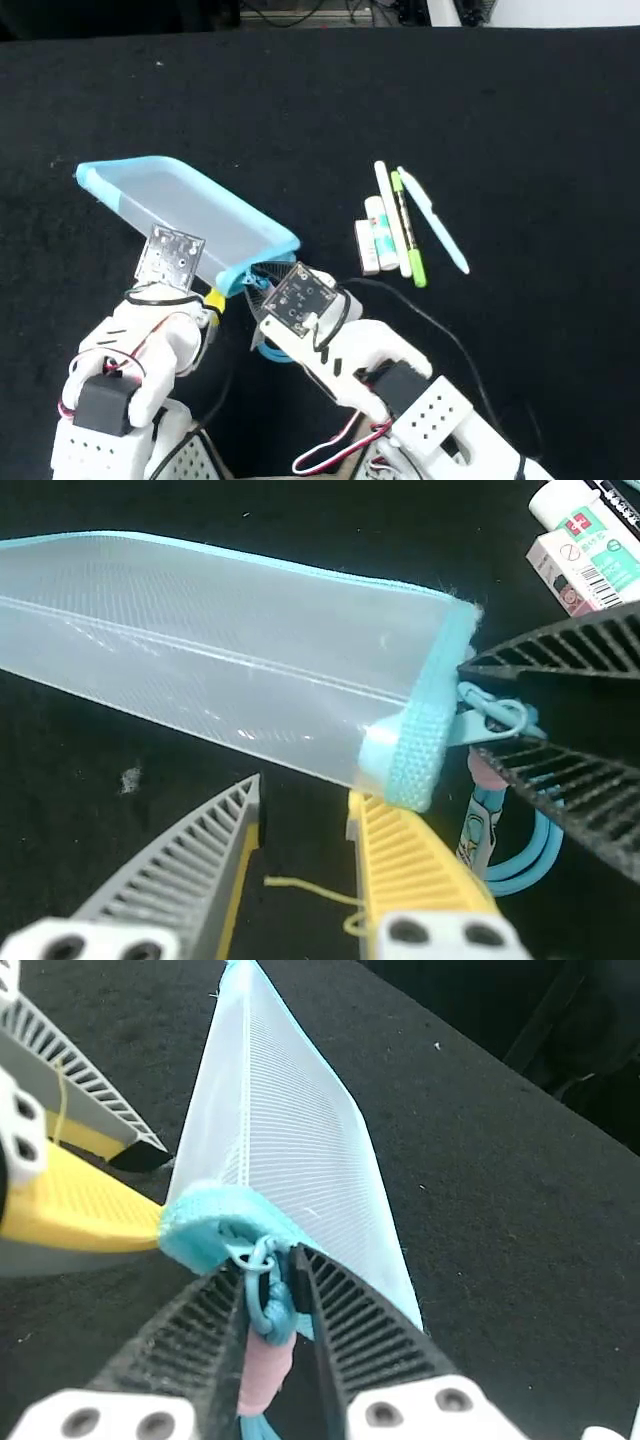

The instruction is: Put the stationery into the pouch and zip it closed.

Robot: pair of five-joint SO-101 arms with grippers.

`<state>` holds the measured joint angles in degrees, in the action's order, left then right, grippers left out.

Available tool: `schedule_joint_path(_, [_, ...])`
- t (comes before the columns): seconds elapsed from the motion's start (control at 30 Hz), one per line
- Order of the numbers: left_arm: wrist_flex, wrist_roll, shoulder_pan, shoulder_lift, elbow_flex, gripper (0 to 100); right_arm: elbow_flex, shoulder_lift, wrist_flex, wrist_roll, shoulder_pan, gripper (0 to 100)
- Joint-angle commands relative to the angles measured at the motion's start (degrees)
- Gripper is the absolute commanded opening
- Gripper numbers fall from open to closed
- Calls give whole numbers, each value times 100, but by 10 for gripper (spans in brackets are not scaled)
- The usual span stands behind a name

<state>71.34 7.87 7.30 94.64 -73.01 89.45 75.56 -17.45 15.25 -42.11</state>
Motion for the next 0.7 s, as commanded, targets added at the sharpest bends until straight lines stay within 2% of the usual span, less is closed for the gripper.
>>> schedule_joint_path(0.0, [0,-88,-66,-18,453,150,-66,119,167,-44,-26,11])
schedule_joint_path(0.2, [-475,-369,-1095,-18,453,150,-57,119,167,-44,-26,11])
schedule_joint_path(0.27, [-466,-413,-1235,-18,462,150,-48,119,167,-44,-26,11])
schedule_joint_path(0.43, [273,123,-1051,-18,1077,150,-40,119,167,-44,-26,11])
schedule_joint_path(0.53, [677,185,-848,-18,1473,150,-40,119,167,-44,-26,11])
schedule_joint_path(0.67, [765,334,-356,-26,1279,223,-40,119,167,-44,-26,11])
